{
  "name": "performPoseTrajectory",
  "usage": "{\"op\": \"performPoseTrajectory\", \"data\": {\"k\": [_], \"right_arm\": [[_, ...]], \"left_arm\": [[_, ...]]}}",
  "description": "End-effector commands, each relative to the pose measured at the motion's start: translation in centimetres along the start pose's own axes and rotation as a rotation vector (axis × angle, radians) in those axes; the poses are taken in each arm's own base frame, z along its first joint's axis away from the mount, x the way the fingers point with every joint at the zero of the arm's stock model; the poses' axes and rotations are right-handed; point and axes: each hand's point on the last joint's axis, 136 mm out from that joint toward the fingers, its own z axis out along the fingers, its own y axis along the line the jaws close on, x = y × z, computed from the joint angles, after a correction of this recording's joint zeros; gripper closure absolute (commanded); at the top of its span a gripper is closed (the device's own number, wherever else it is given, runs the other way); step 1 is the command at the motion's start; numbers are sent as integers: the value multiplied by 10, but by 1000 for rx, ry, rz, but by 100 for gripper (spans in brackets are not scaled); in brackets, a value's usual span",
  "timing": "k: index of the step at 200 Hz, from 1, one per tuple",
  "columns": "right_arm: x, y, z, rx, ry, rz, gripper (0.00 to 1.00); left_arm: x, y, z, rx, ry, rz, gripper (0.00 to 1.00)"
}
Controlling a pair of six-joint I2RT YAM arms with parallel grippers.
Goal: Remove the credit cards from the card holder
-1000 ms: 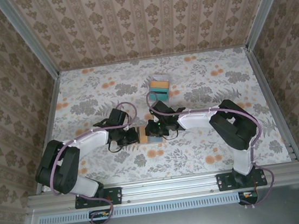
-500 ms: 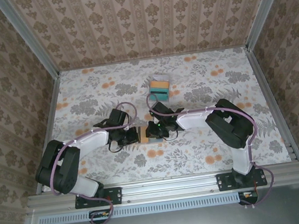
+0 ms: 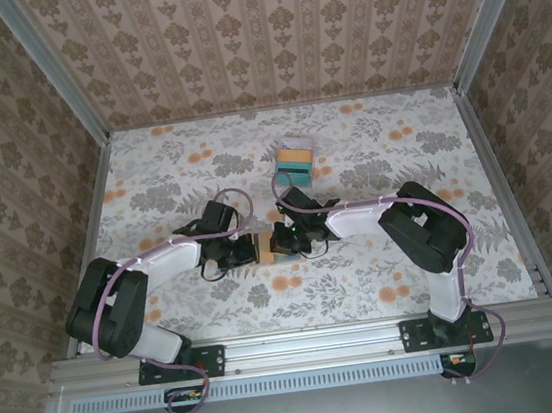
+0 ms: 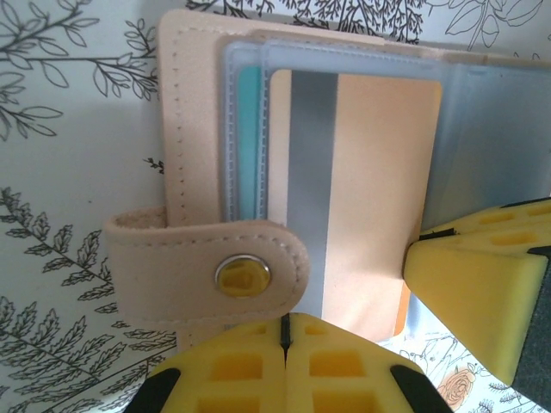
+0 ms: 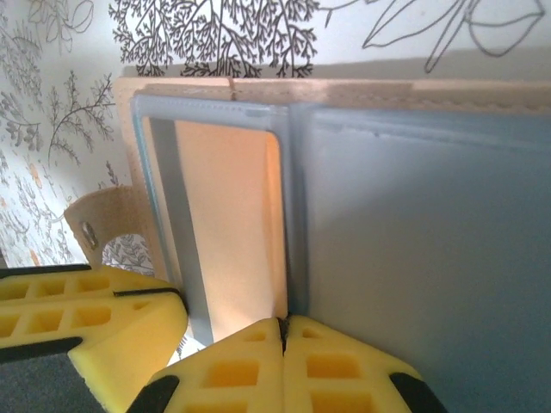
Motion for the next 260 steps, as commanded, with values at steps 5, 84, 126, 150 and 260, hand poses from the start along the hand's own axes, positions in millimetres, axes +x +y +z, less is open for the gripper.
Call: {"op": "performPoseTrajectory", "data": {"k": [5,84,126,150,260], "right_arm": [[5,0,5,-15,19,11,100],[-6,-21,-25,21,-55,29,100],[-7,-13,-23,-16,-53,16,100],[-8,-8,-19,-38,-49,8,78],[-9,-17,-2,-31,-36,35,89]], "left_arm": [[15,12,5,-46,44,-24,96],[13,34,1,-126,45,-78,100],[14,30,2,-106,53,-76,100],[14,28,3,-101,58,-72,100],[16,26,3,-97,64,-71,100]]}}
